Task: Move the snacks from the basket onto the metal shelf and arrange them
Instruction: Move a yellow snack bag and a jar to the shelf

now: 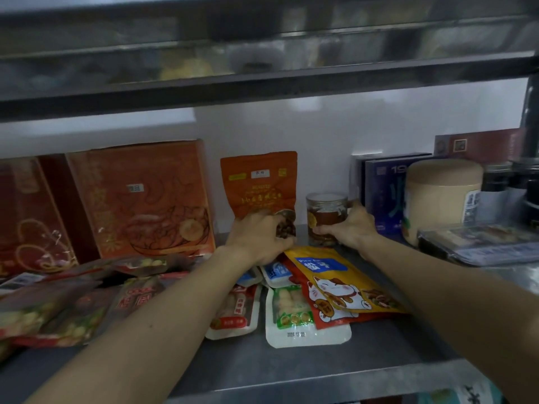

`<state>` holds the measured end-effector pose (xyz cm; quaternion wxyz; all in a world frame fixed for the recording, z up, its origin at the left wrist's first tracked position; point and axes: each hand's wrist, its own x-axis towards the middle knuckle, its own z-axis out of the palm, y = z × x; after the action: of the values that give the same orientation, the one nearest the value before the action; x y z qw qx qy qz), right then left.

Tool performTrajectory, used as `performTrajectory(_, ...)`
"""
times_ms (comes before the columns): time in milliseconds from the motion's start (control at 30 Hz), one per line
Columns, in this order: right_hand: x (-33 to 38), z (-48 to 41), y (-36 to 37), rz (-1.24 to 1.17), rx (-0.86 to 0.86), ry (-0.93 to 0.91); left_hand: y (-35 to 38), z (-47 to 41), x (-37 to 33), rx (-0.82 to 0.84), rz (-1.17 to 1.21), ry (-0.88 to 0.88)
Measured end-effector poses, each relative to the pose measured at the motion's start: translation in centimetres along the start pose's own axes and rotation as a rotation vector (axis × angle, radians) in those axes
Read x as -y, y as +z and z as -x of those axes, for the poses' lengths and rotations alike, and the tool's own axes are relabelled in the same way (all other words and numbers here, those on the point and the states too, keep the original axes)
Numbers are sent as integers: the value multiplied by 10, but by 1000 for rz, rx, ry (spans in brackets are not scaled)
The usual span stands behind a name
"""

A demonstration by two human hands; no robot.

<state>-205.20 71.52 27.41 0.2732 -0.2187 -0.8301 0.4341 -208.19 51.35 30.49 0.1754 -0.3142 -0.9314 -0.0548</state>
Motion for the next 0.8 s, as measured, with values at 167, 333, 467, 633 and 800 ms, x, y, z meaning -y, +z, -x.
performTrajectory(167, 4, 8, -4, 85, 42, -27, -6, 8, -2, -26, -53, -28)
performTrajectory(333, 12, 28, -20, 250, -1, -151, -18, 22, -8, -49, -90, -68)
performTrajectory(467, 16, 44, -37, 397, 0, -232, -27, 37, -14, -63, -95, -86)
performTrajectory(633, 25, 82, -50, 595, 2, -427, -37, 66, -28, -80, -143, -113)
performTrajectory(800, 47, 128, -56, 702, 69, -591, -49, 104, -30, -77, -177, -164)
